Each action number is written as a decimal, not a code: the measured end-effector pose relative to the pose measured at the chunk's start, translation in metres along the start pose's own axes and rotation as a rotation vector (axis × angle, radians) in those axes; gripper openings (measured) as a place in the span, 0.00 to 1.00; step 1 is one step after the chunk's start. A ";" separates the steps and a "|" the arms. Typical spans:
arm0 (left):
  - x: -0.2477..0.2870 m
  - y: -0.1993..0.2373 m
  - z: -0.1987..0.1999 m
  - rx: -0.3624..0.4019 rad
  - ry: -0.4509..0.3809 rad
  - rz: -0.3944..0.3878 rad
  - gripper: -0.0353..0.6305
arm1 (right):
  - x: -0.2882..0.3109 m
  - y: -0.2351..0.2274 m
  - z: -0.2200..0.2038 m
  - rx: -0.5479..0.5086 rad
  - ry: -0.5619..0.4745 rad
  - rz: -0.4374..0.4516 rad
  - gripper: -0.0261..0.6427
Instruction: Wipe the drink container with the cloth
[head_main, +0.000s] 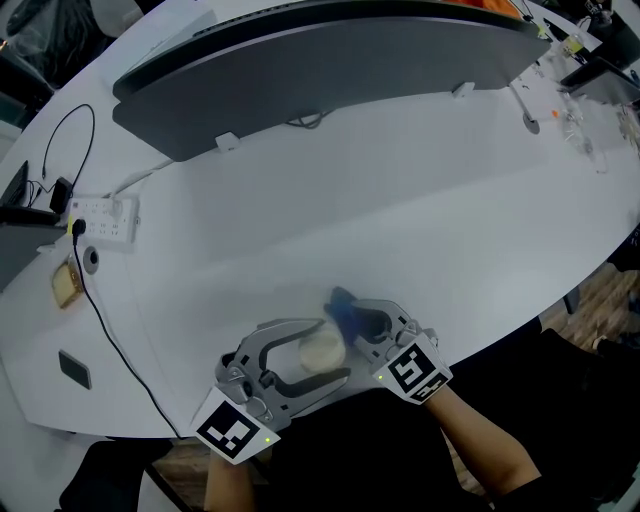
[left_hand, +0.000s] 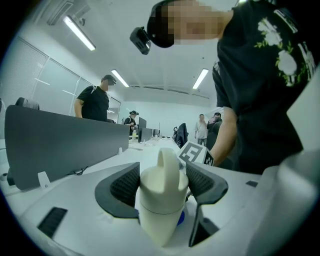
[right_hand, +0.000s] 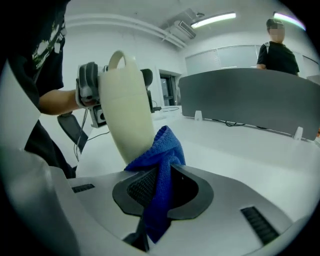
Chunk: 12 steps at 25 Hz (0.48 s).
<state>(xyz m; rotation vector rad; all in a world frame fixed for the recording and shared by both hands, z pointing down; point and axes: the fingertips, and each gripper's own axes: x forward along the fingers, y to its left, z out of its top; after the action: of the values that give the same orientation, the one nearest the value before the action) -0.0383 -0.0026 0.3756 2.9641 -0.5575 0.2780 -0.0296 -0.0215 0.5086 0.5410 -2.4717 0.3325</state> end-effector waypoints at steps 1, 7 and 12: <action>0.000 0.000 0.000 -0.001 0.000 -0.001 0.48 | 0.002 0.000 -0.002 -0.005 0.009 0.003 0.10; 0.001 0.003 0.000 -0.008 0.006 0.033 0.48 | 0.004 -0.003 -0.005 0.047 -0.001 0.006 0.10; -0.006 0.004 -0.002 0.020 0.053 0.174 0.51 | 0.005 -0.003 -0.005 0.054 -0.006 0.011 0.11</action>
<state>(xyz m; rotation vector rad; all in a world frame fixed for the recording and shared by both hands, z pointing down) -0.0455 -0.0042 0.3767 2.9212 -0.8117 0.3786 -0.0296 -0.0239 0.5163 0.5517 -2.4789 0.4040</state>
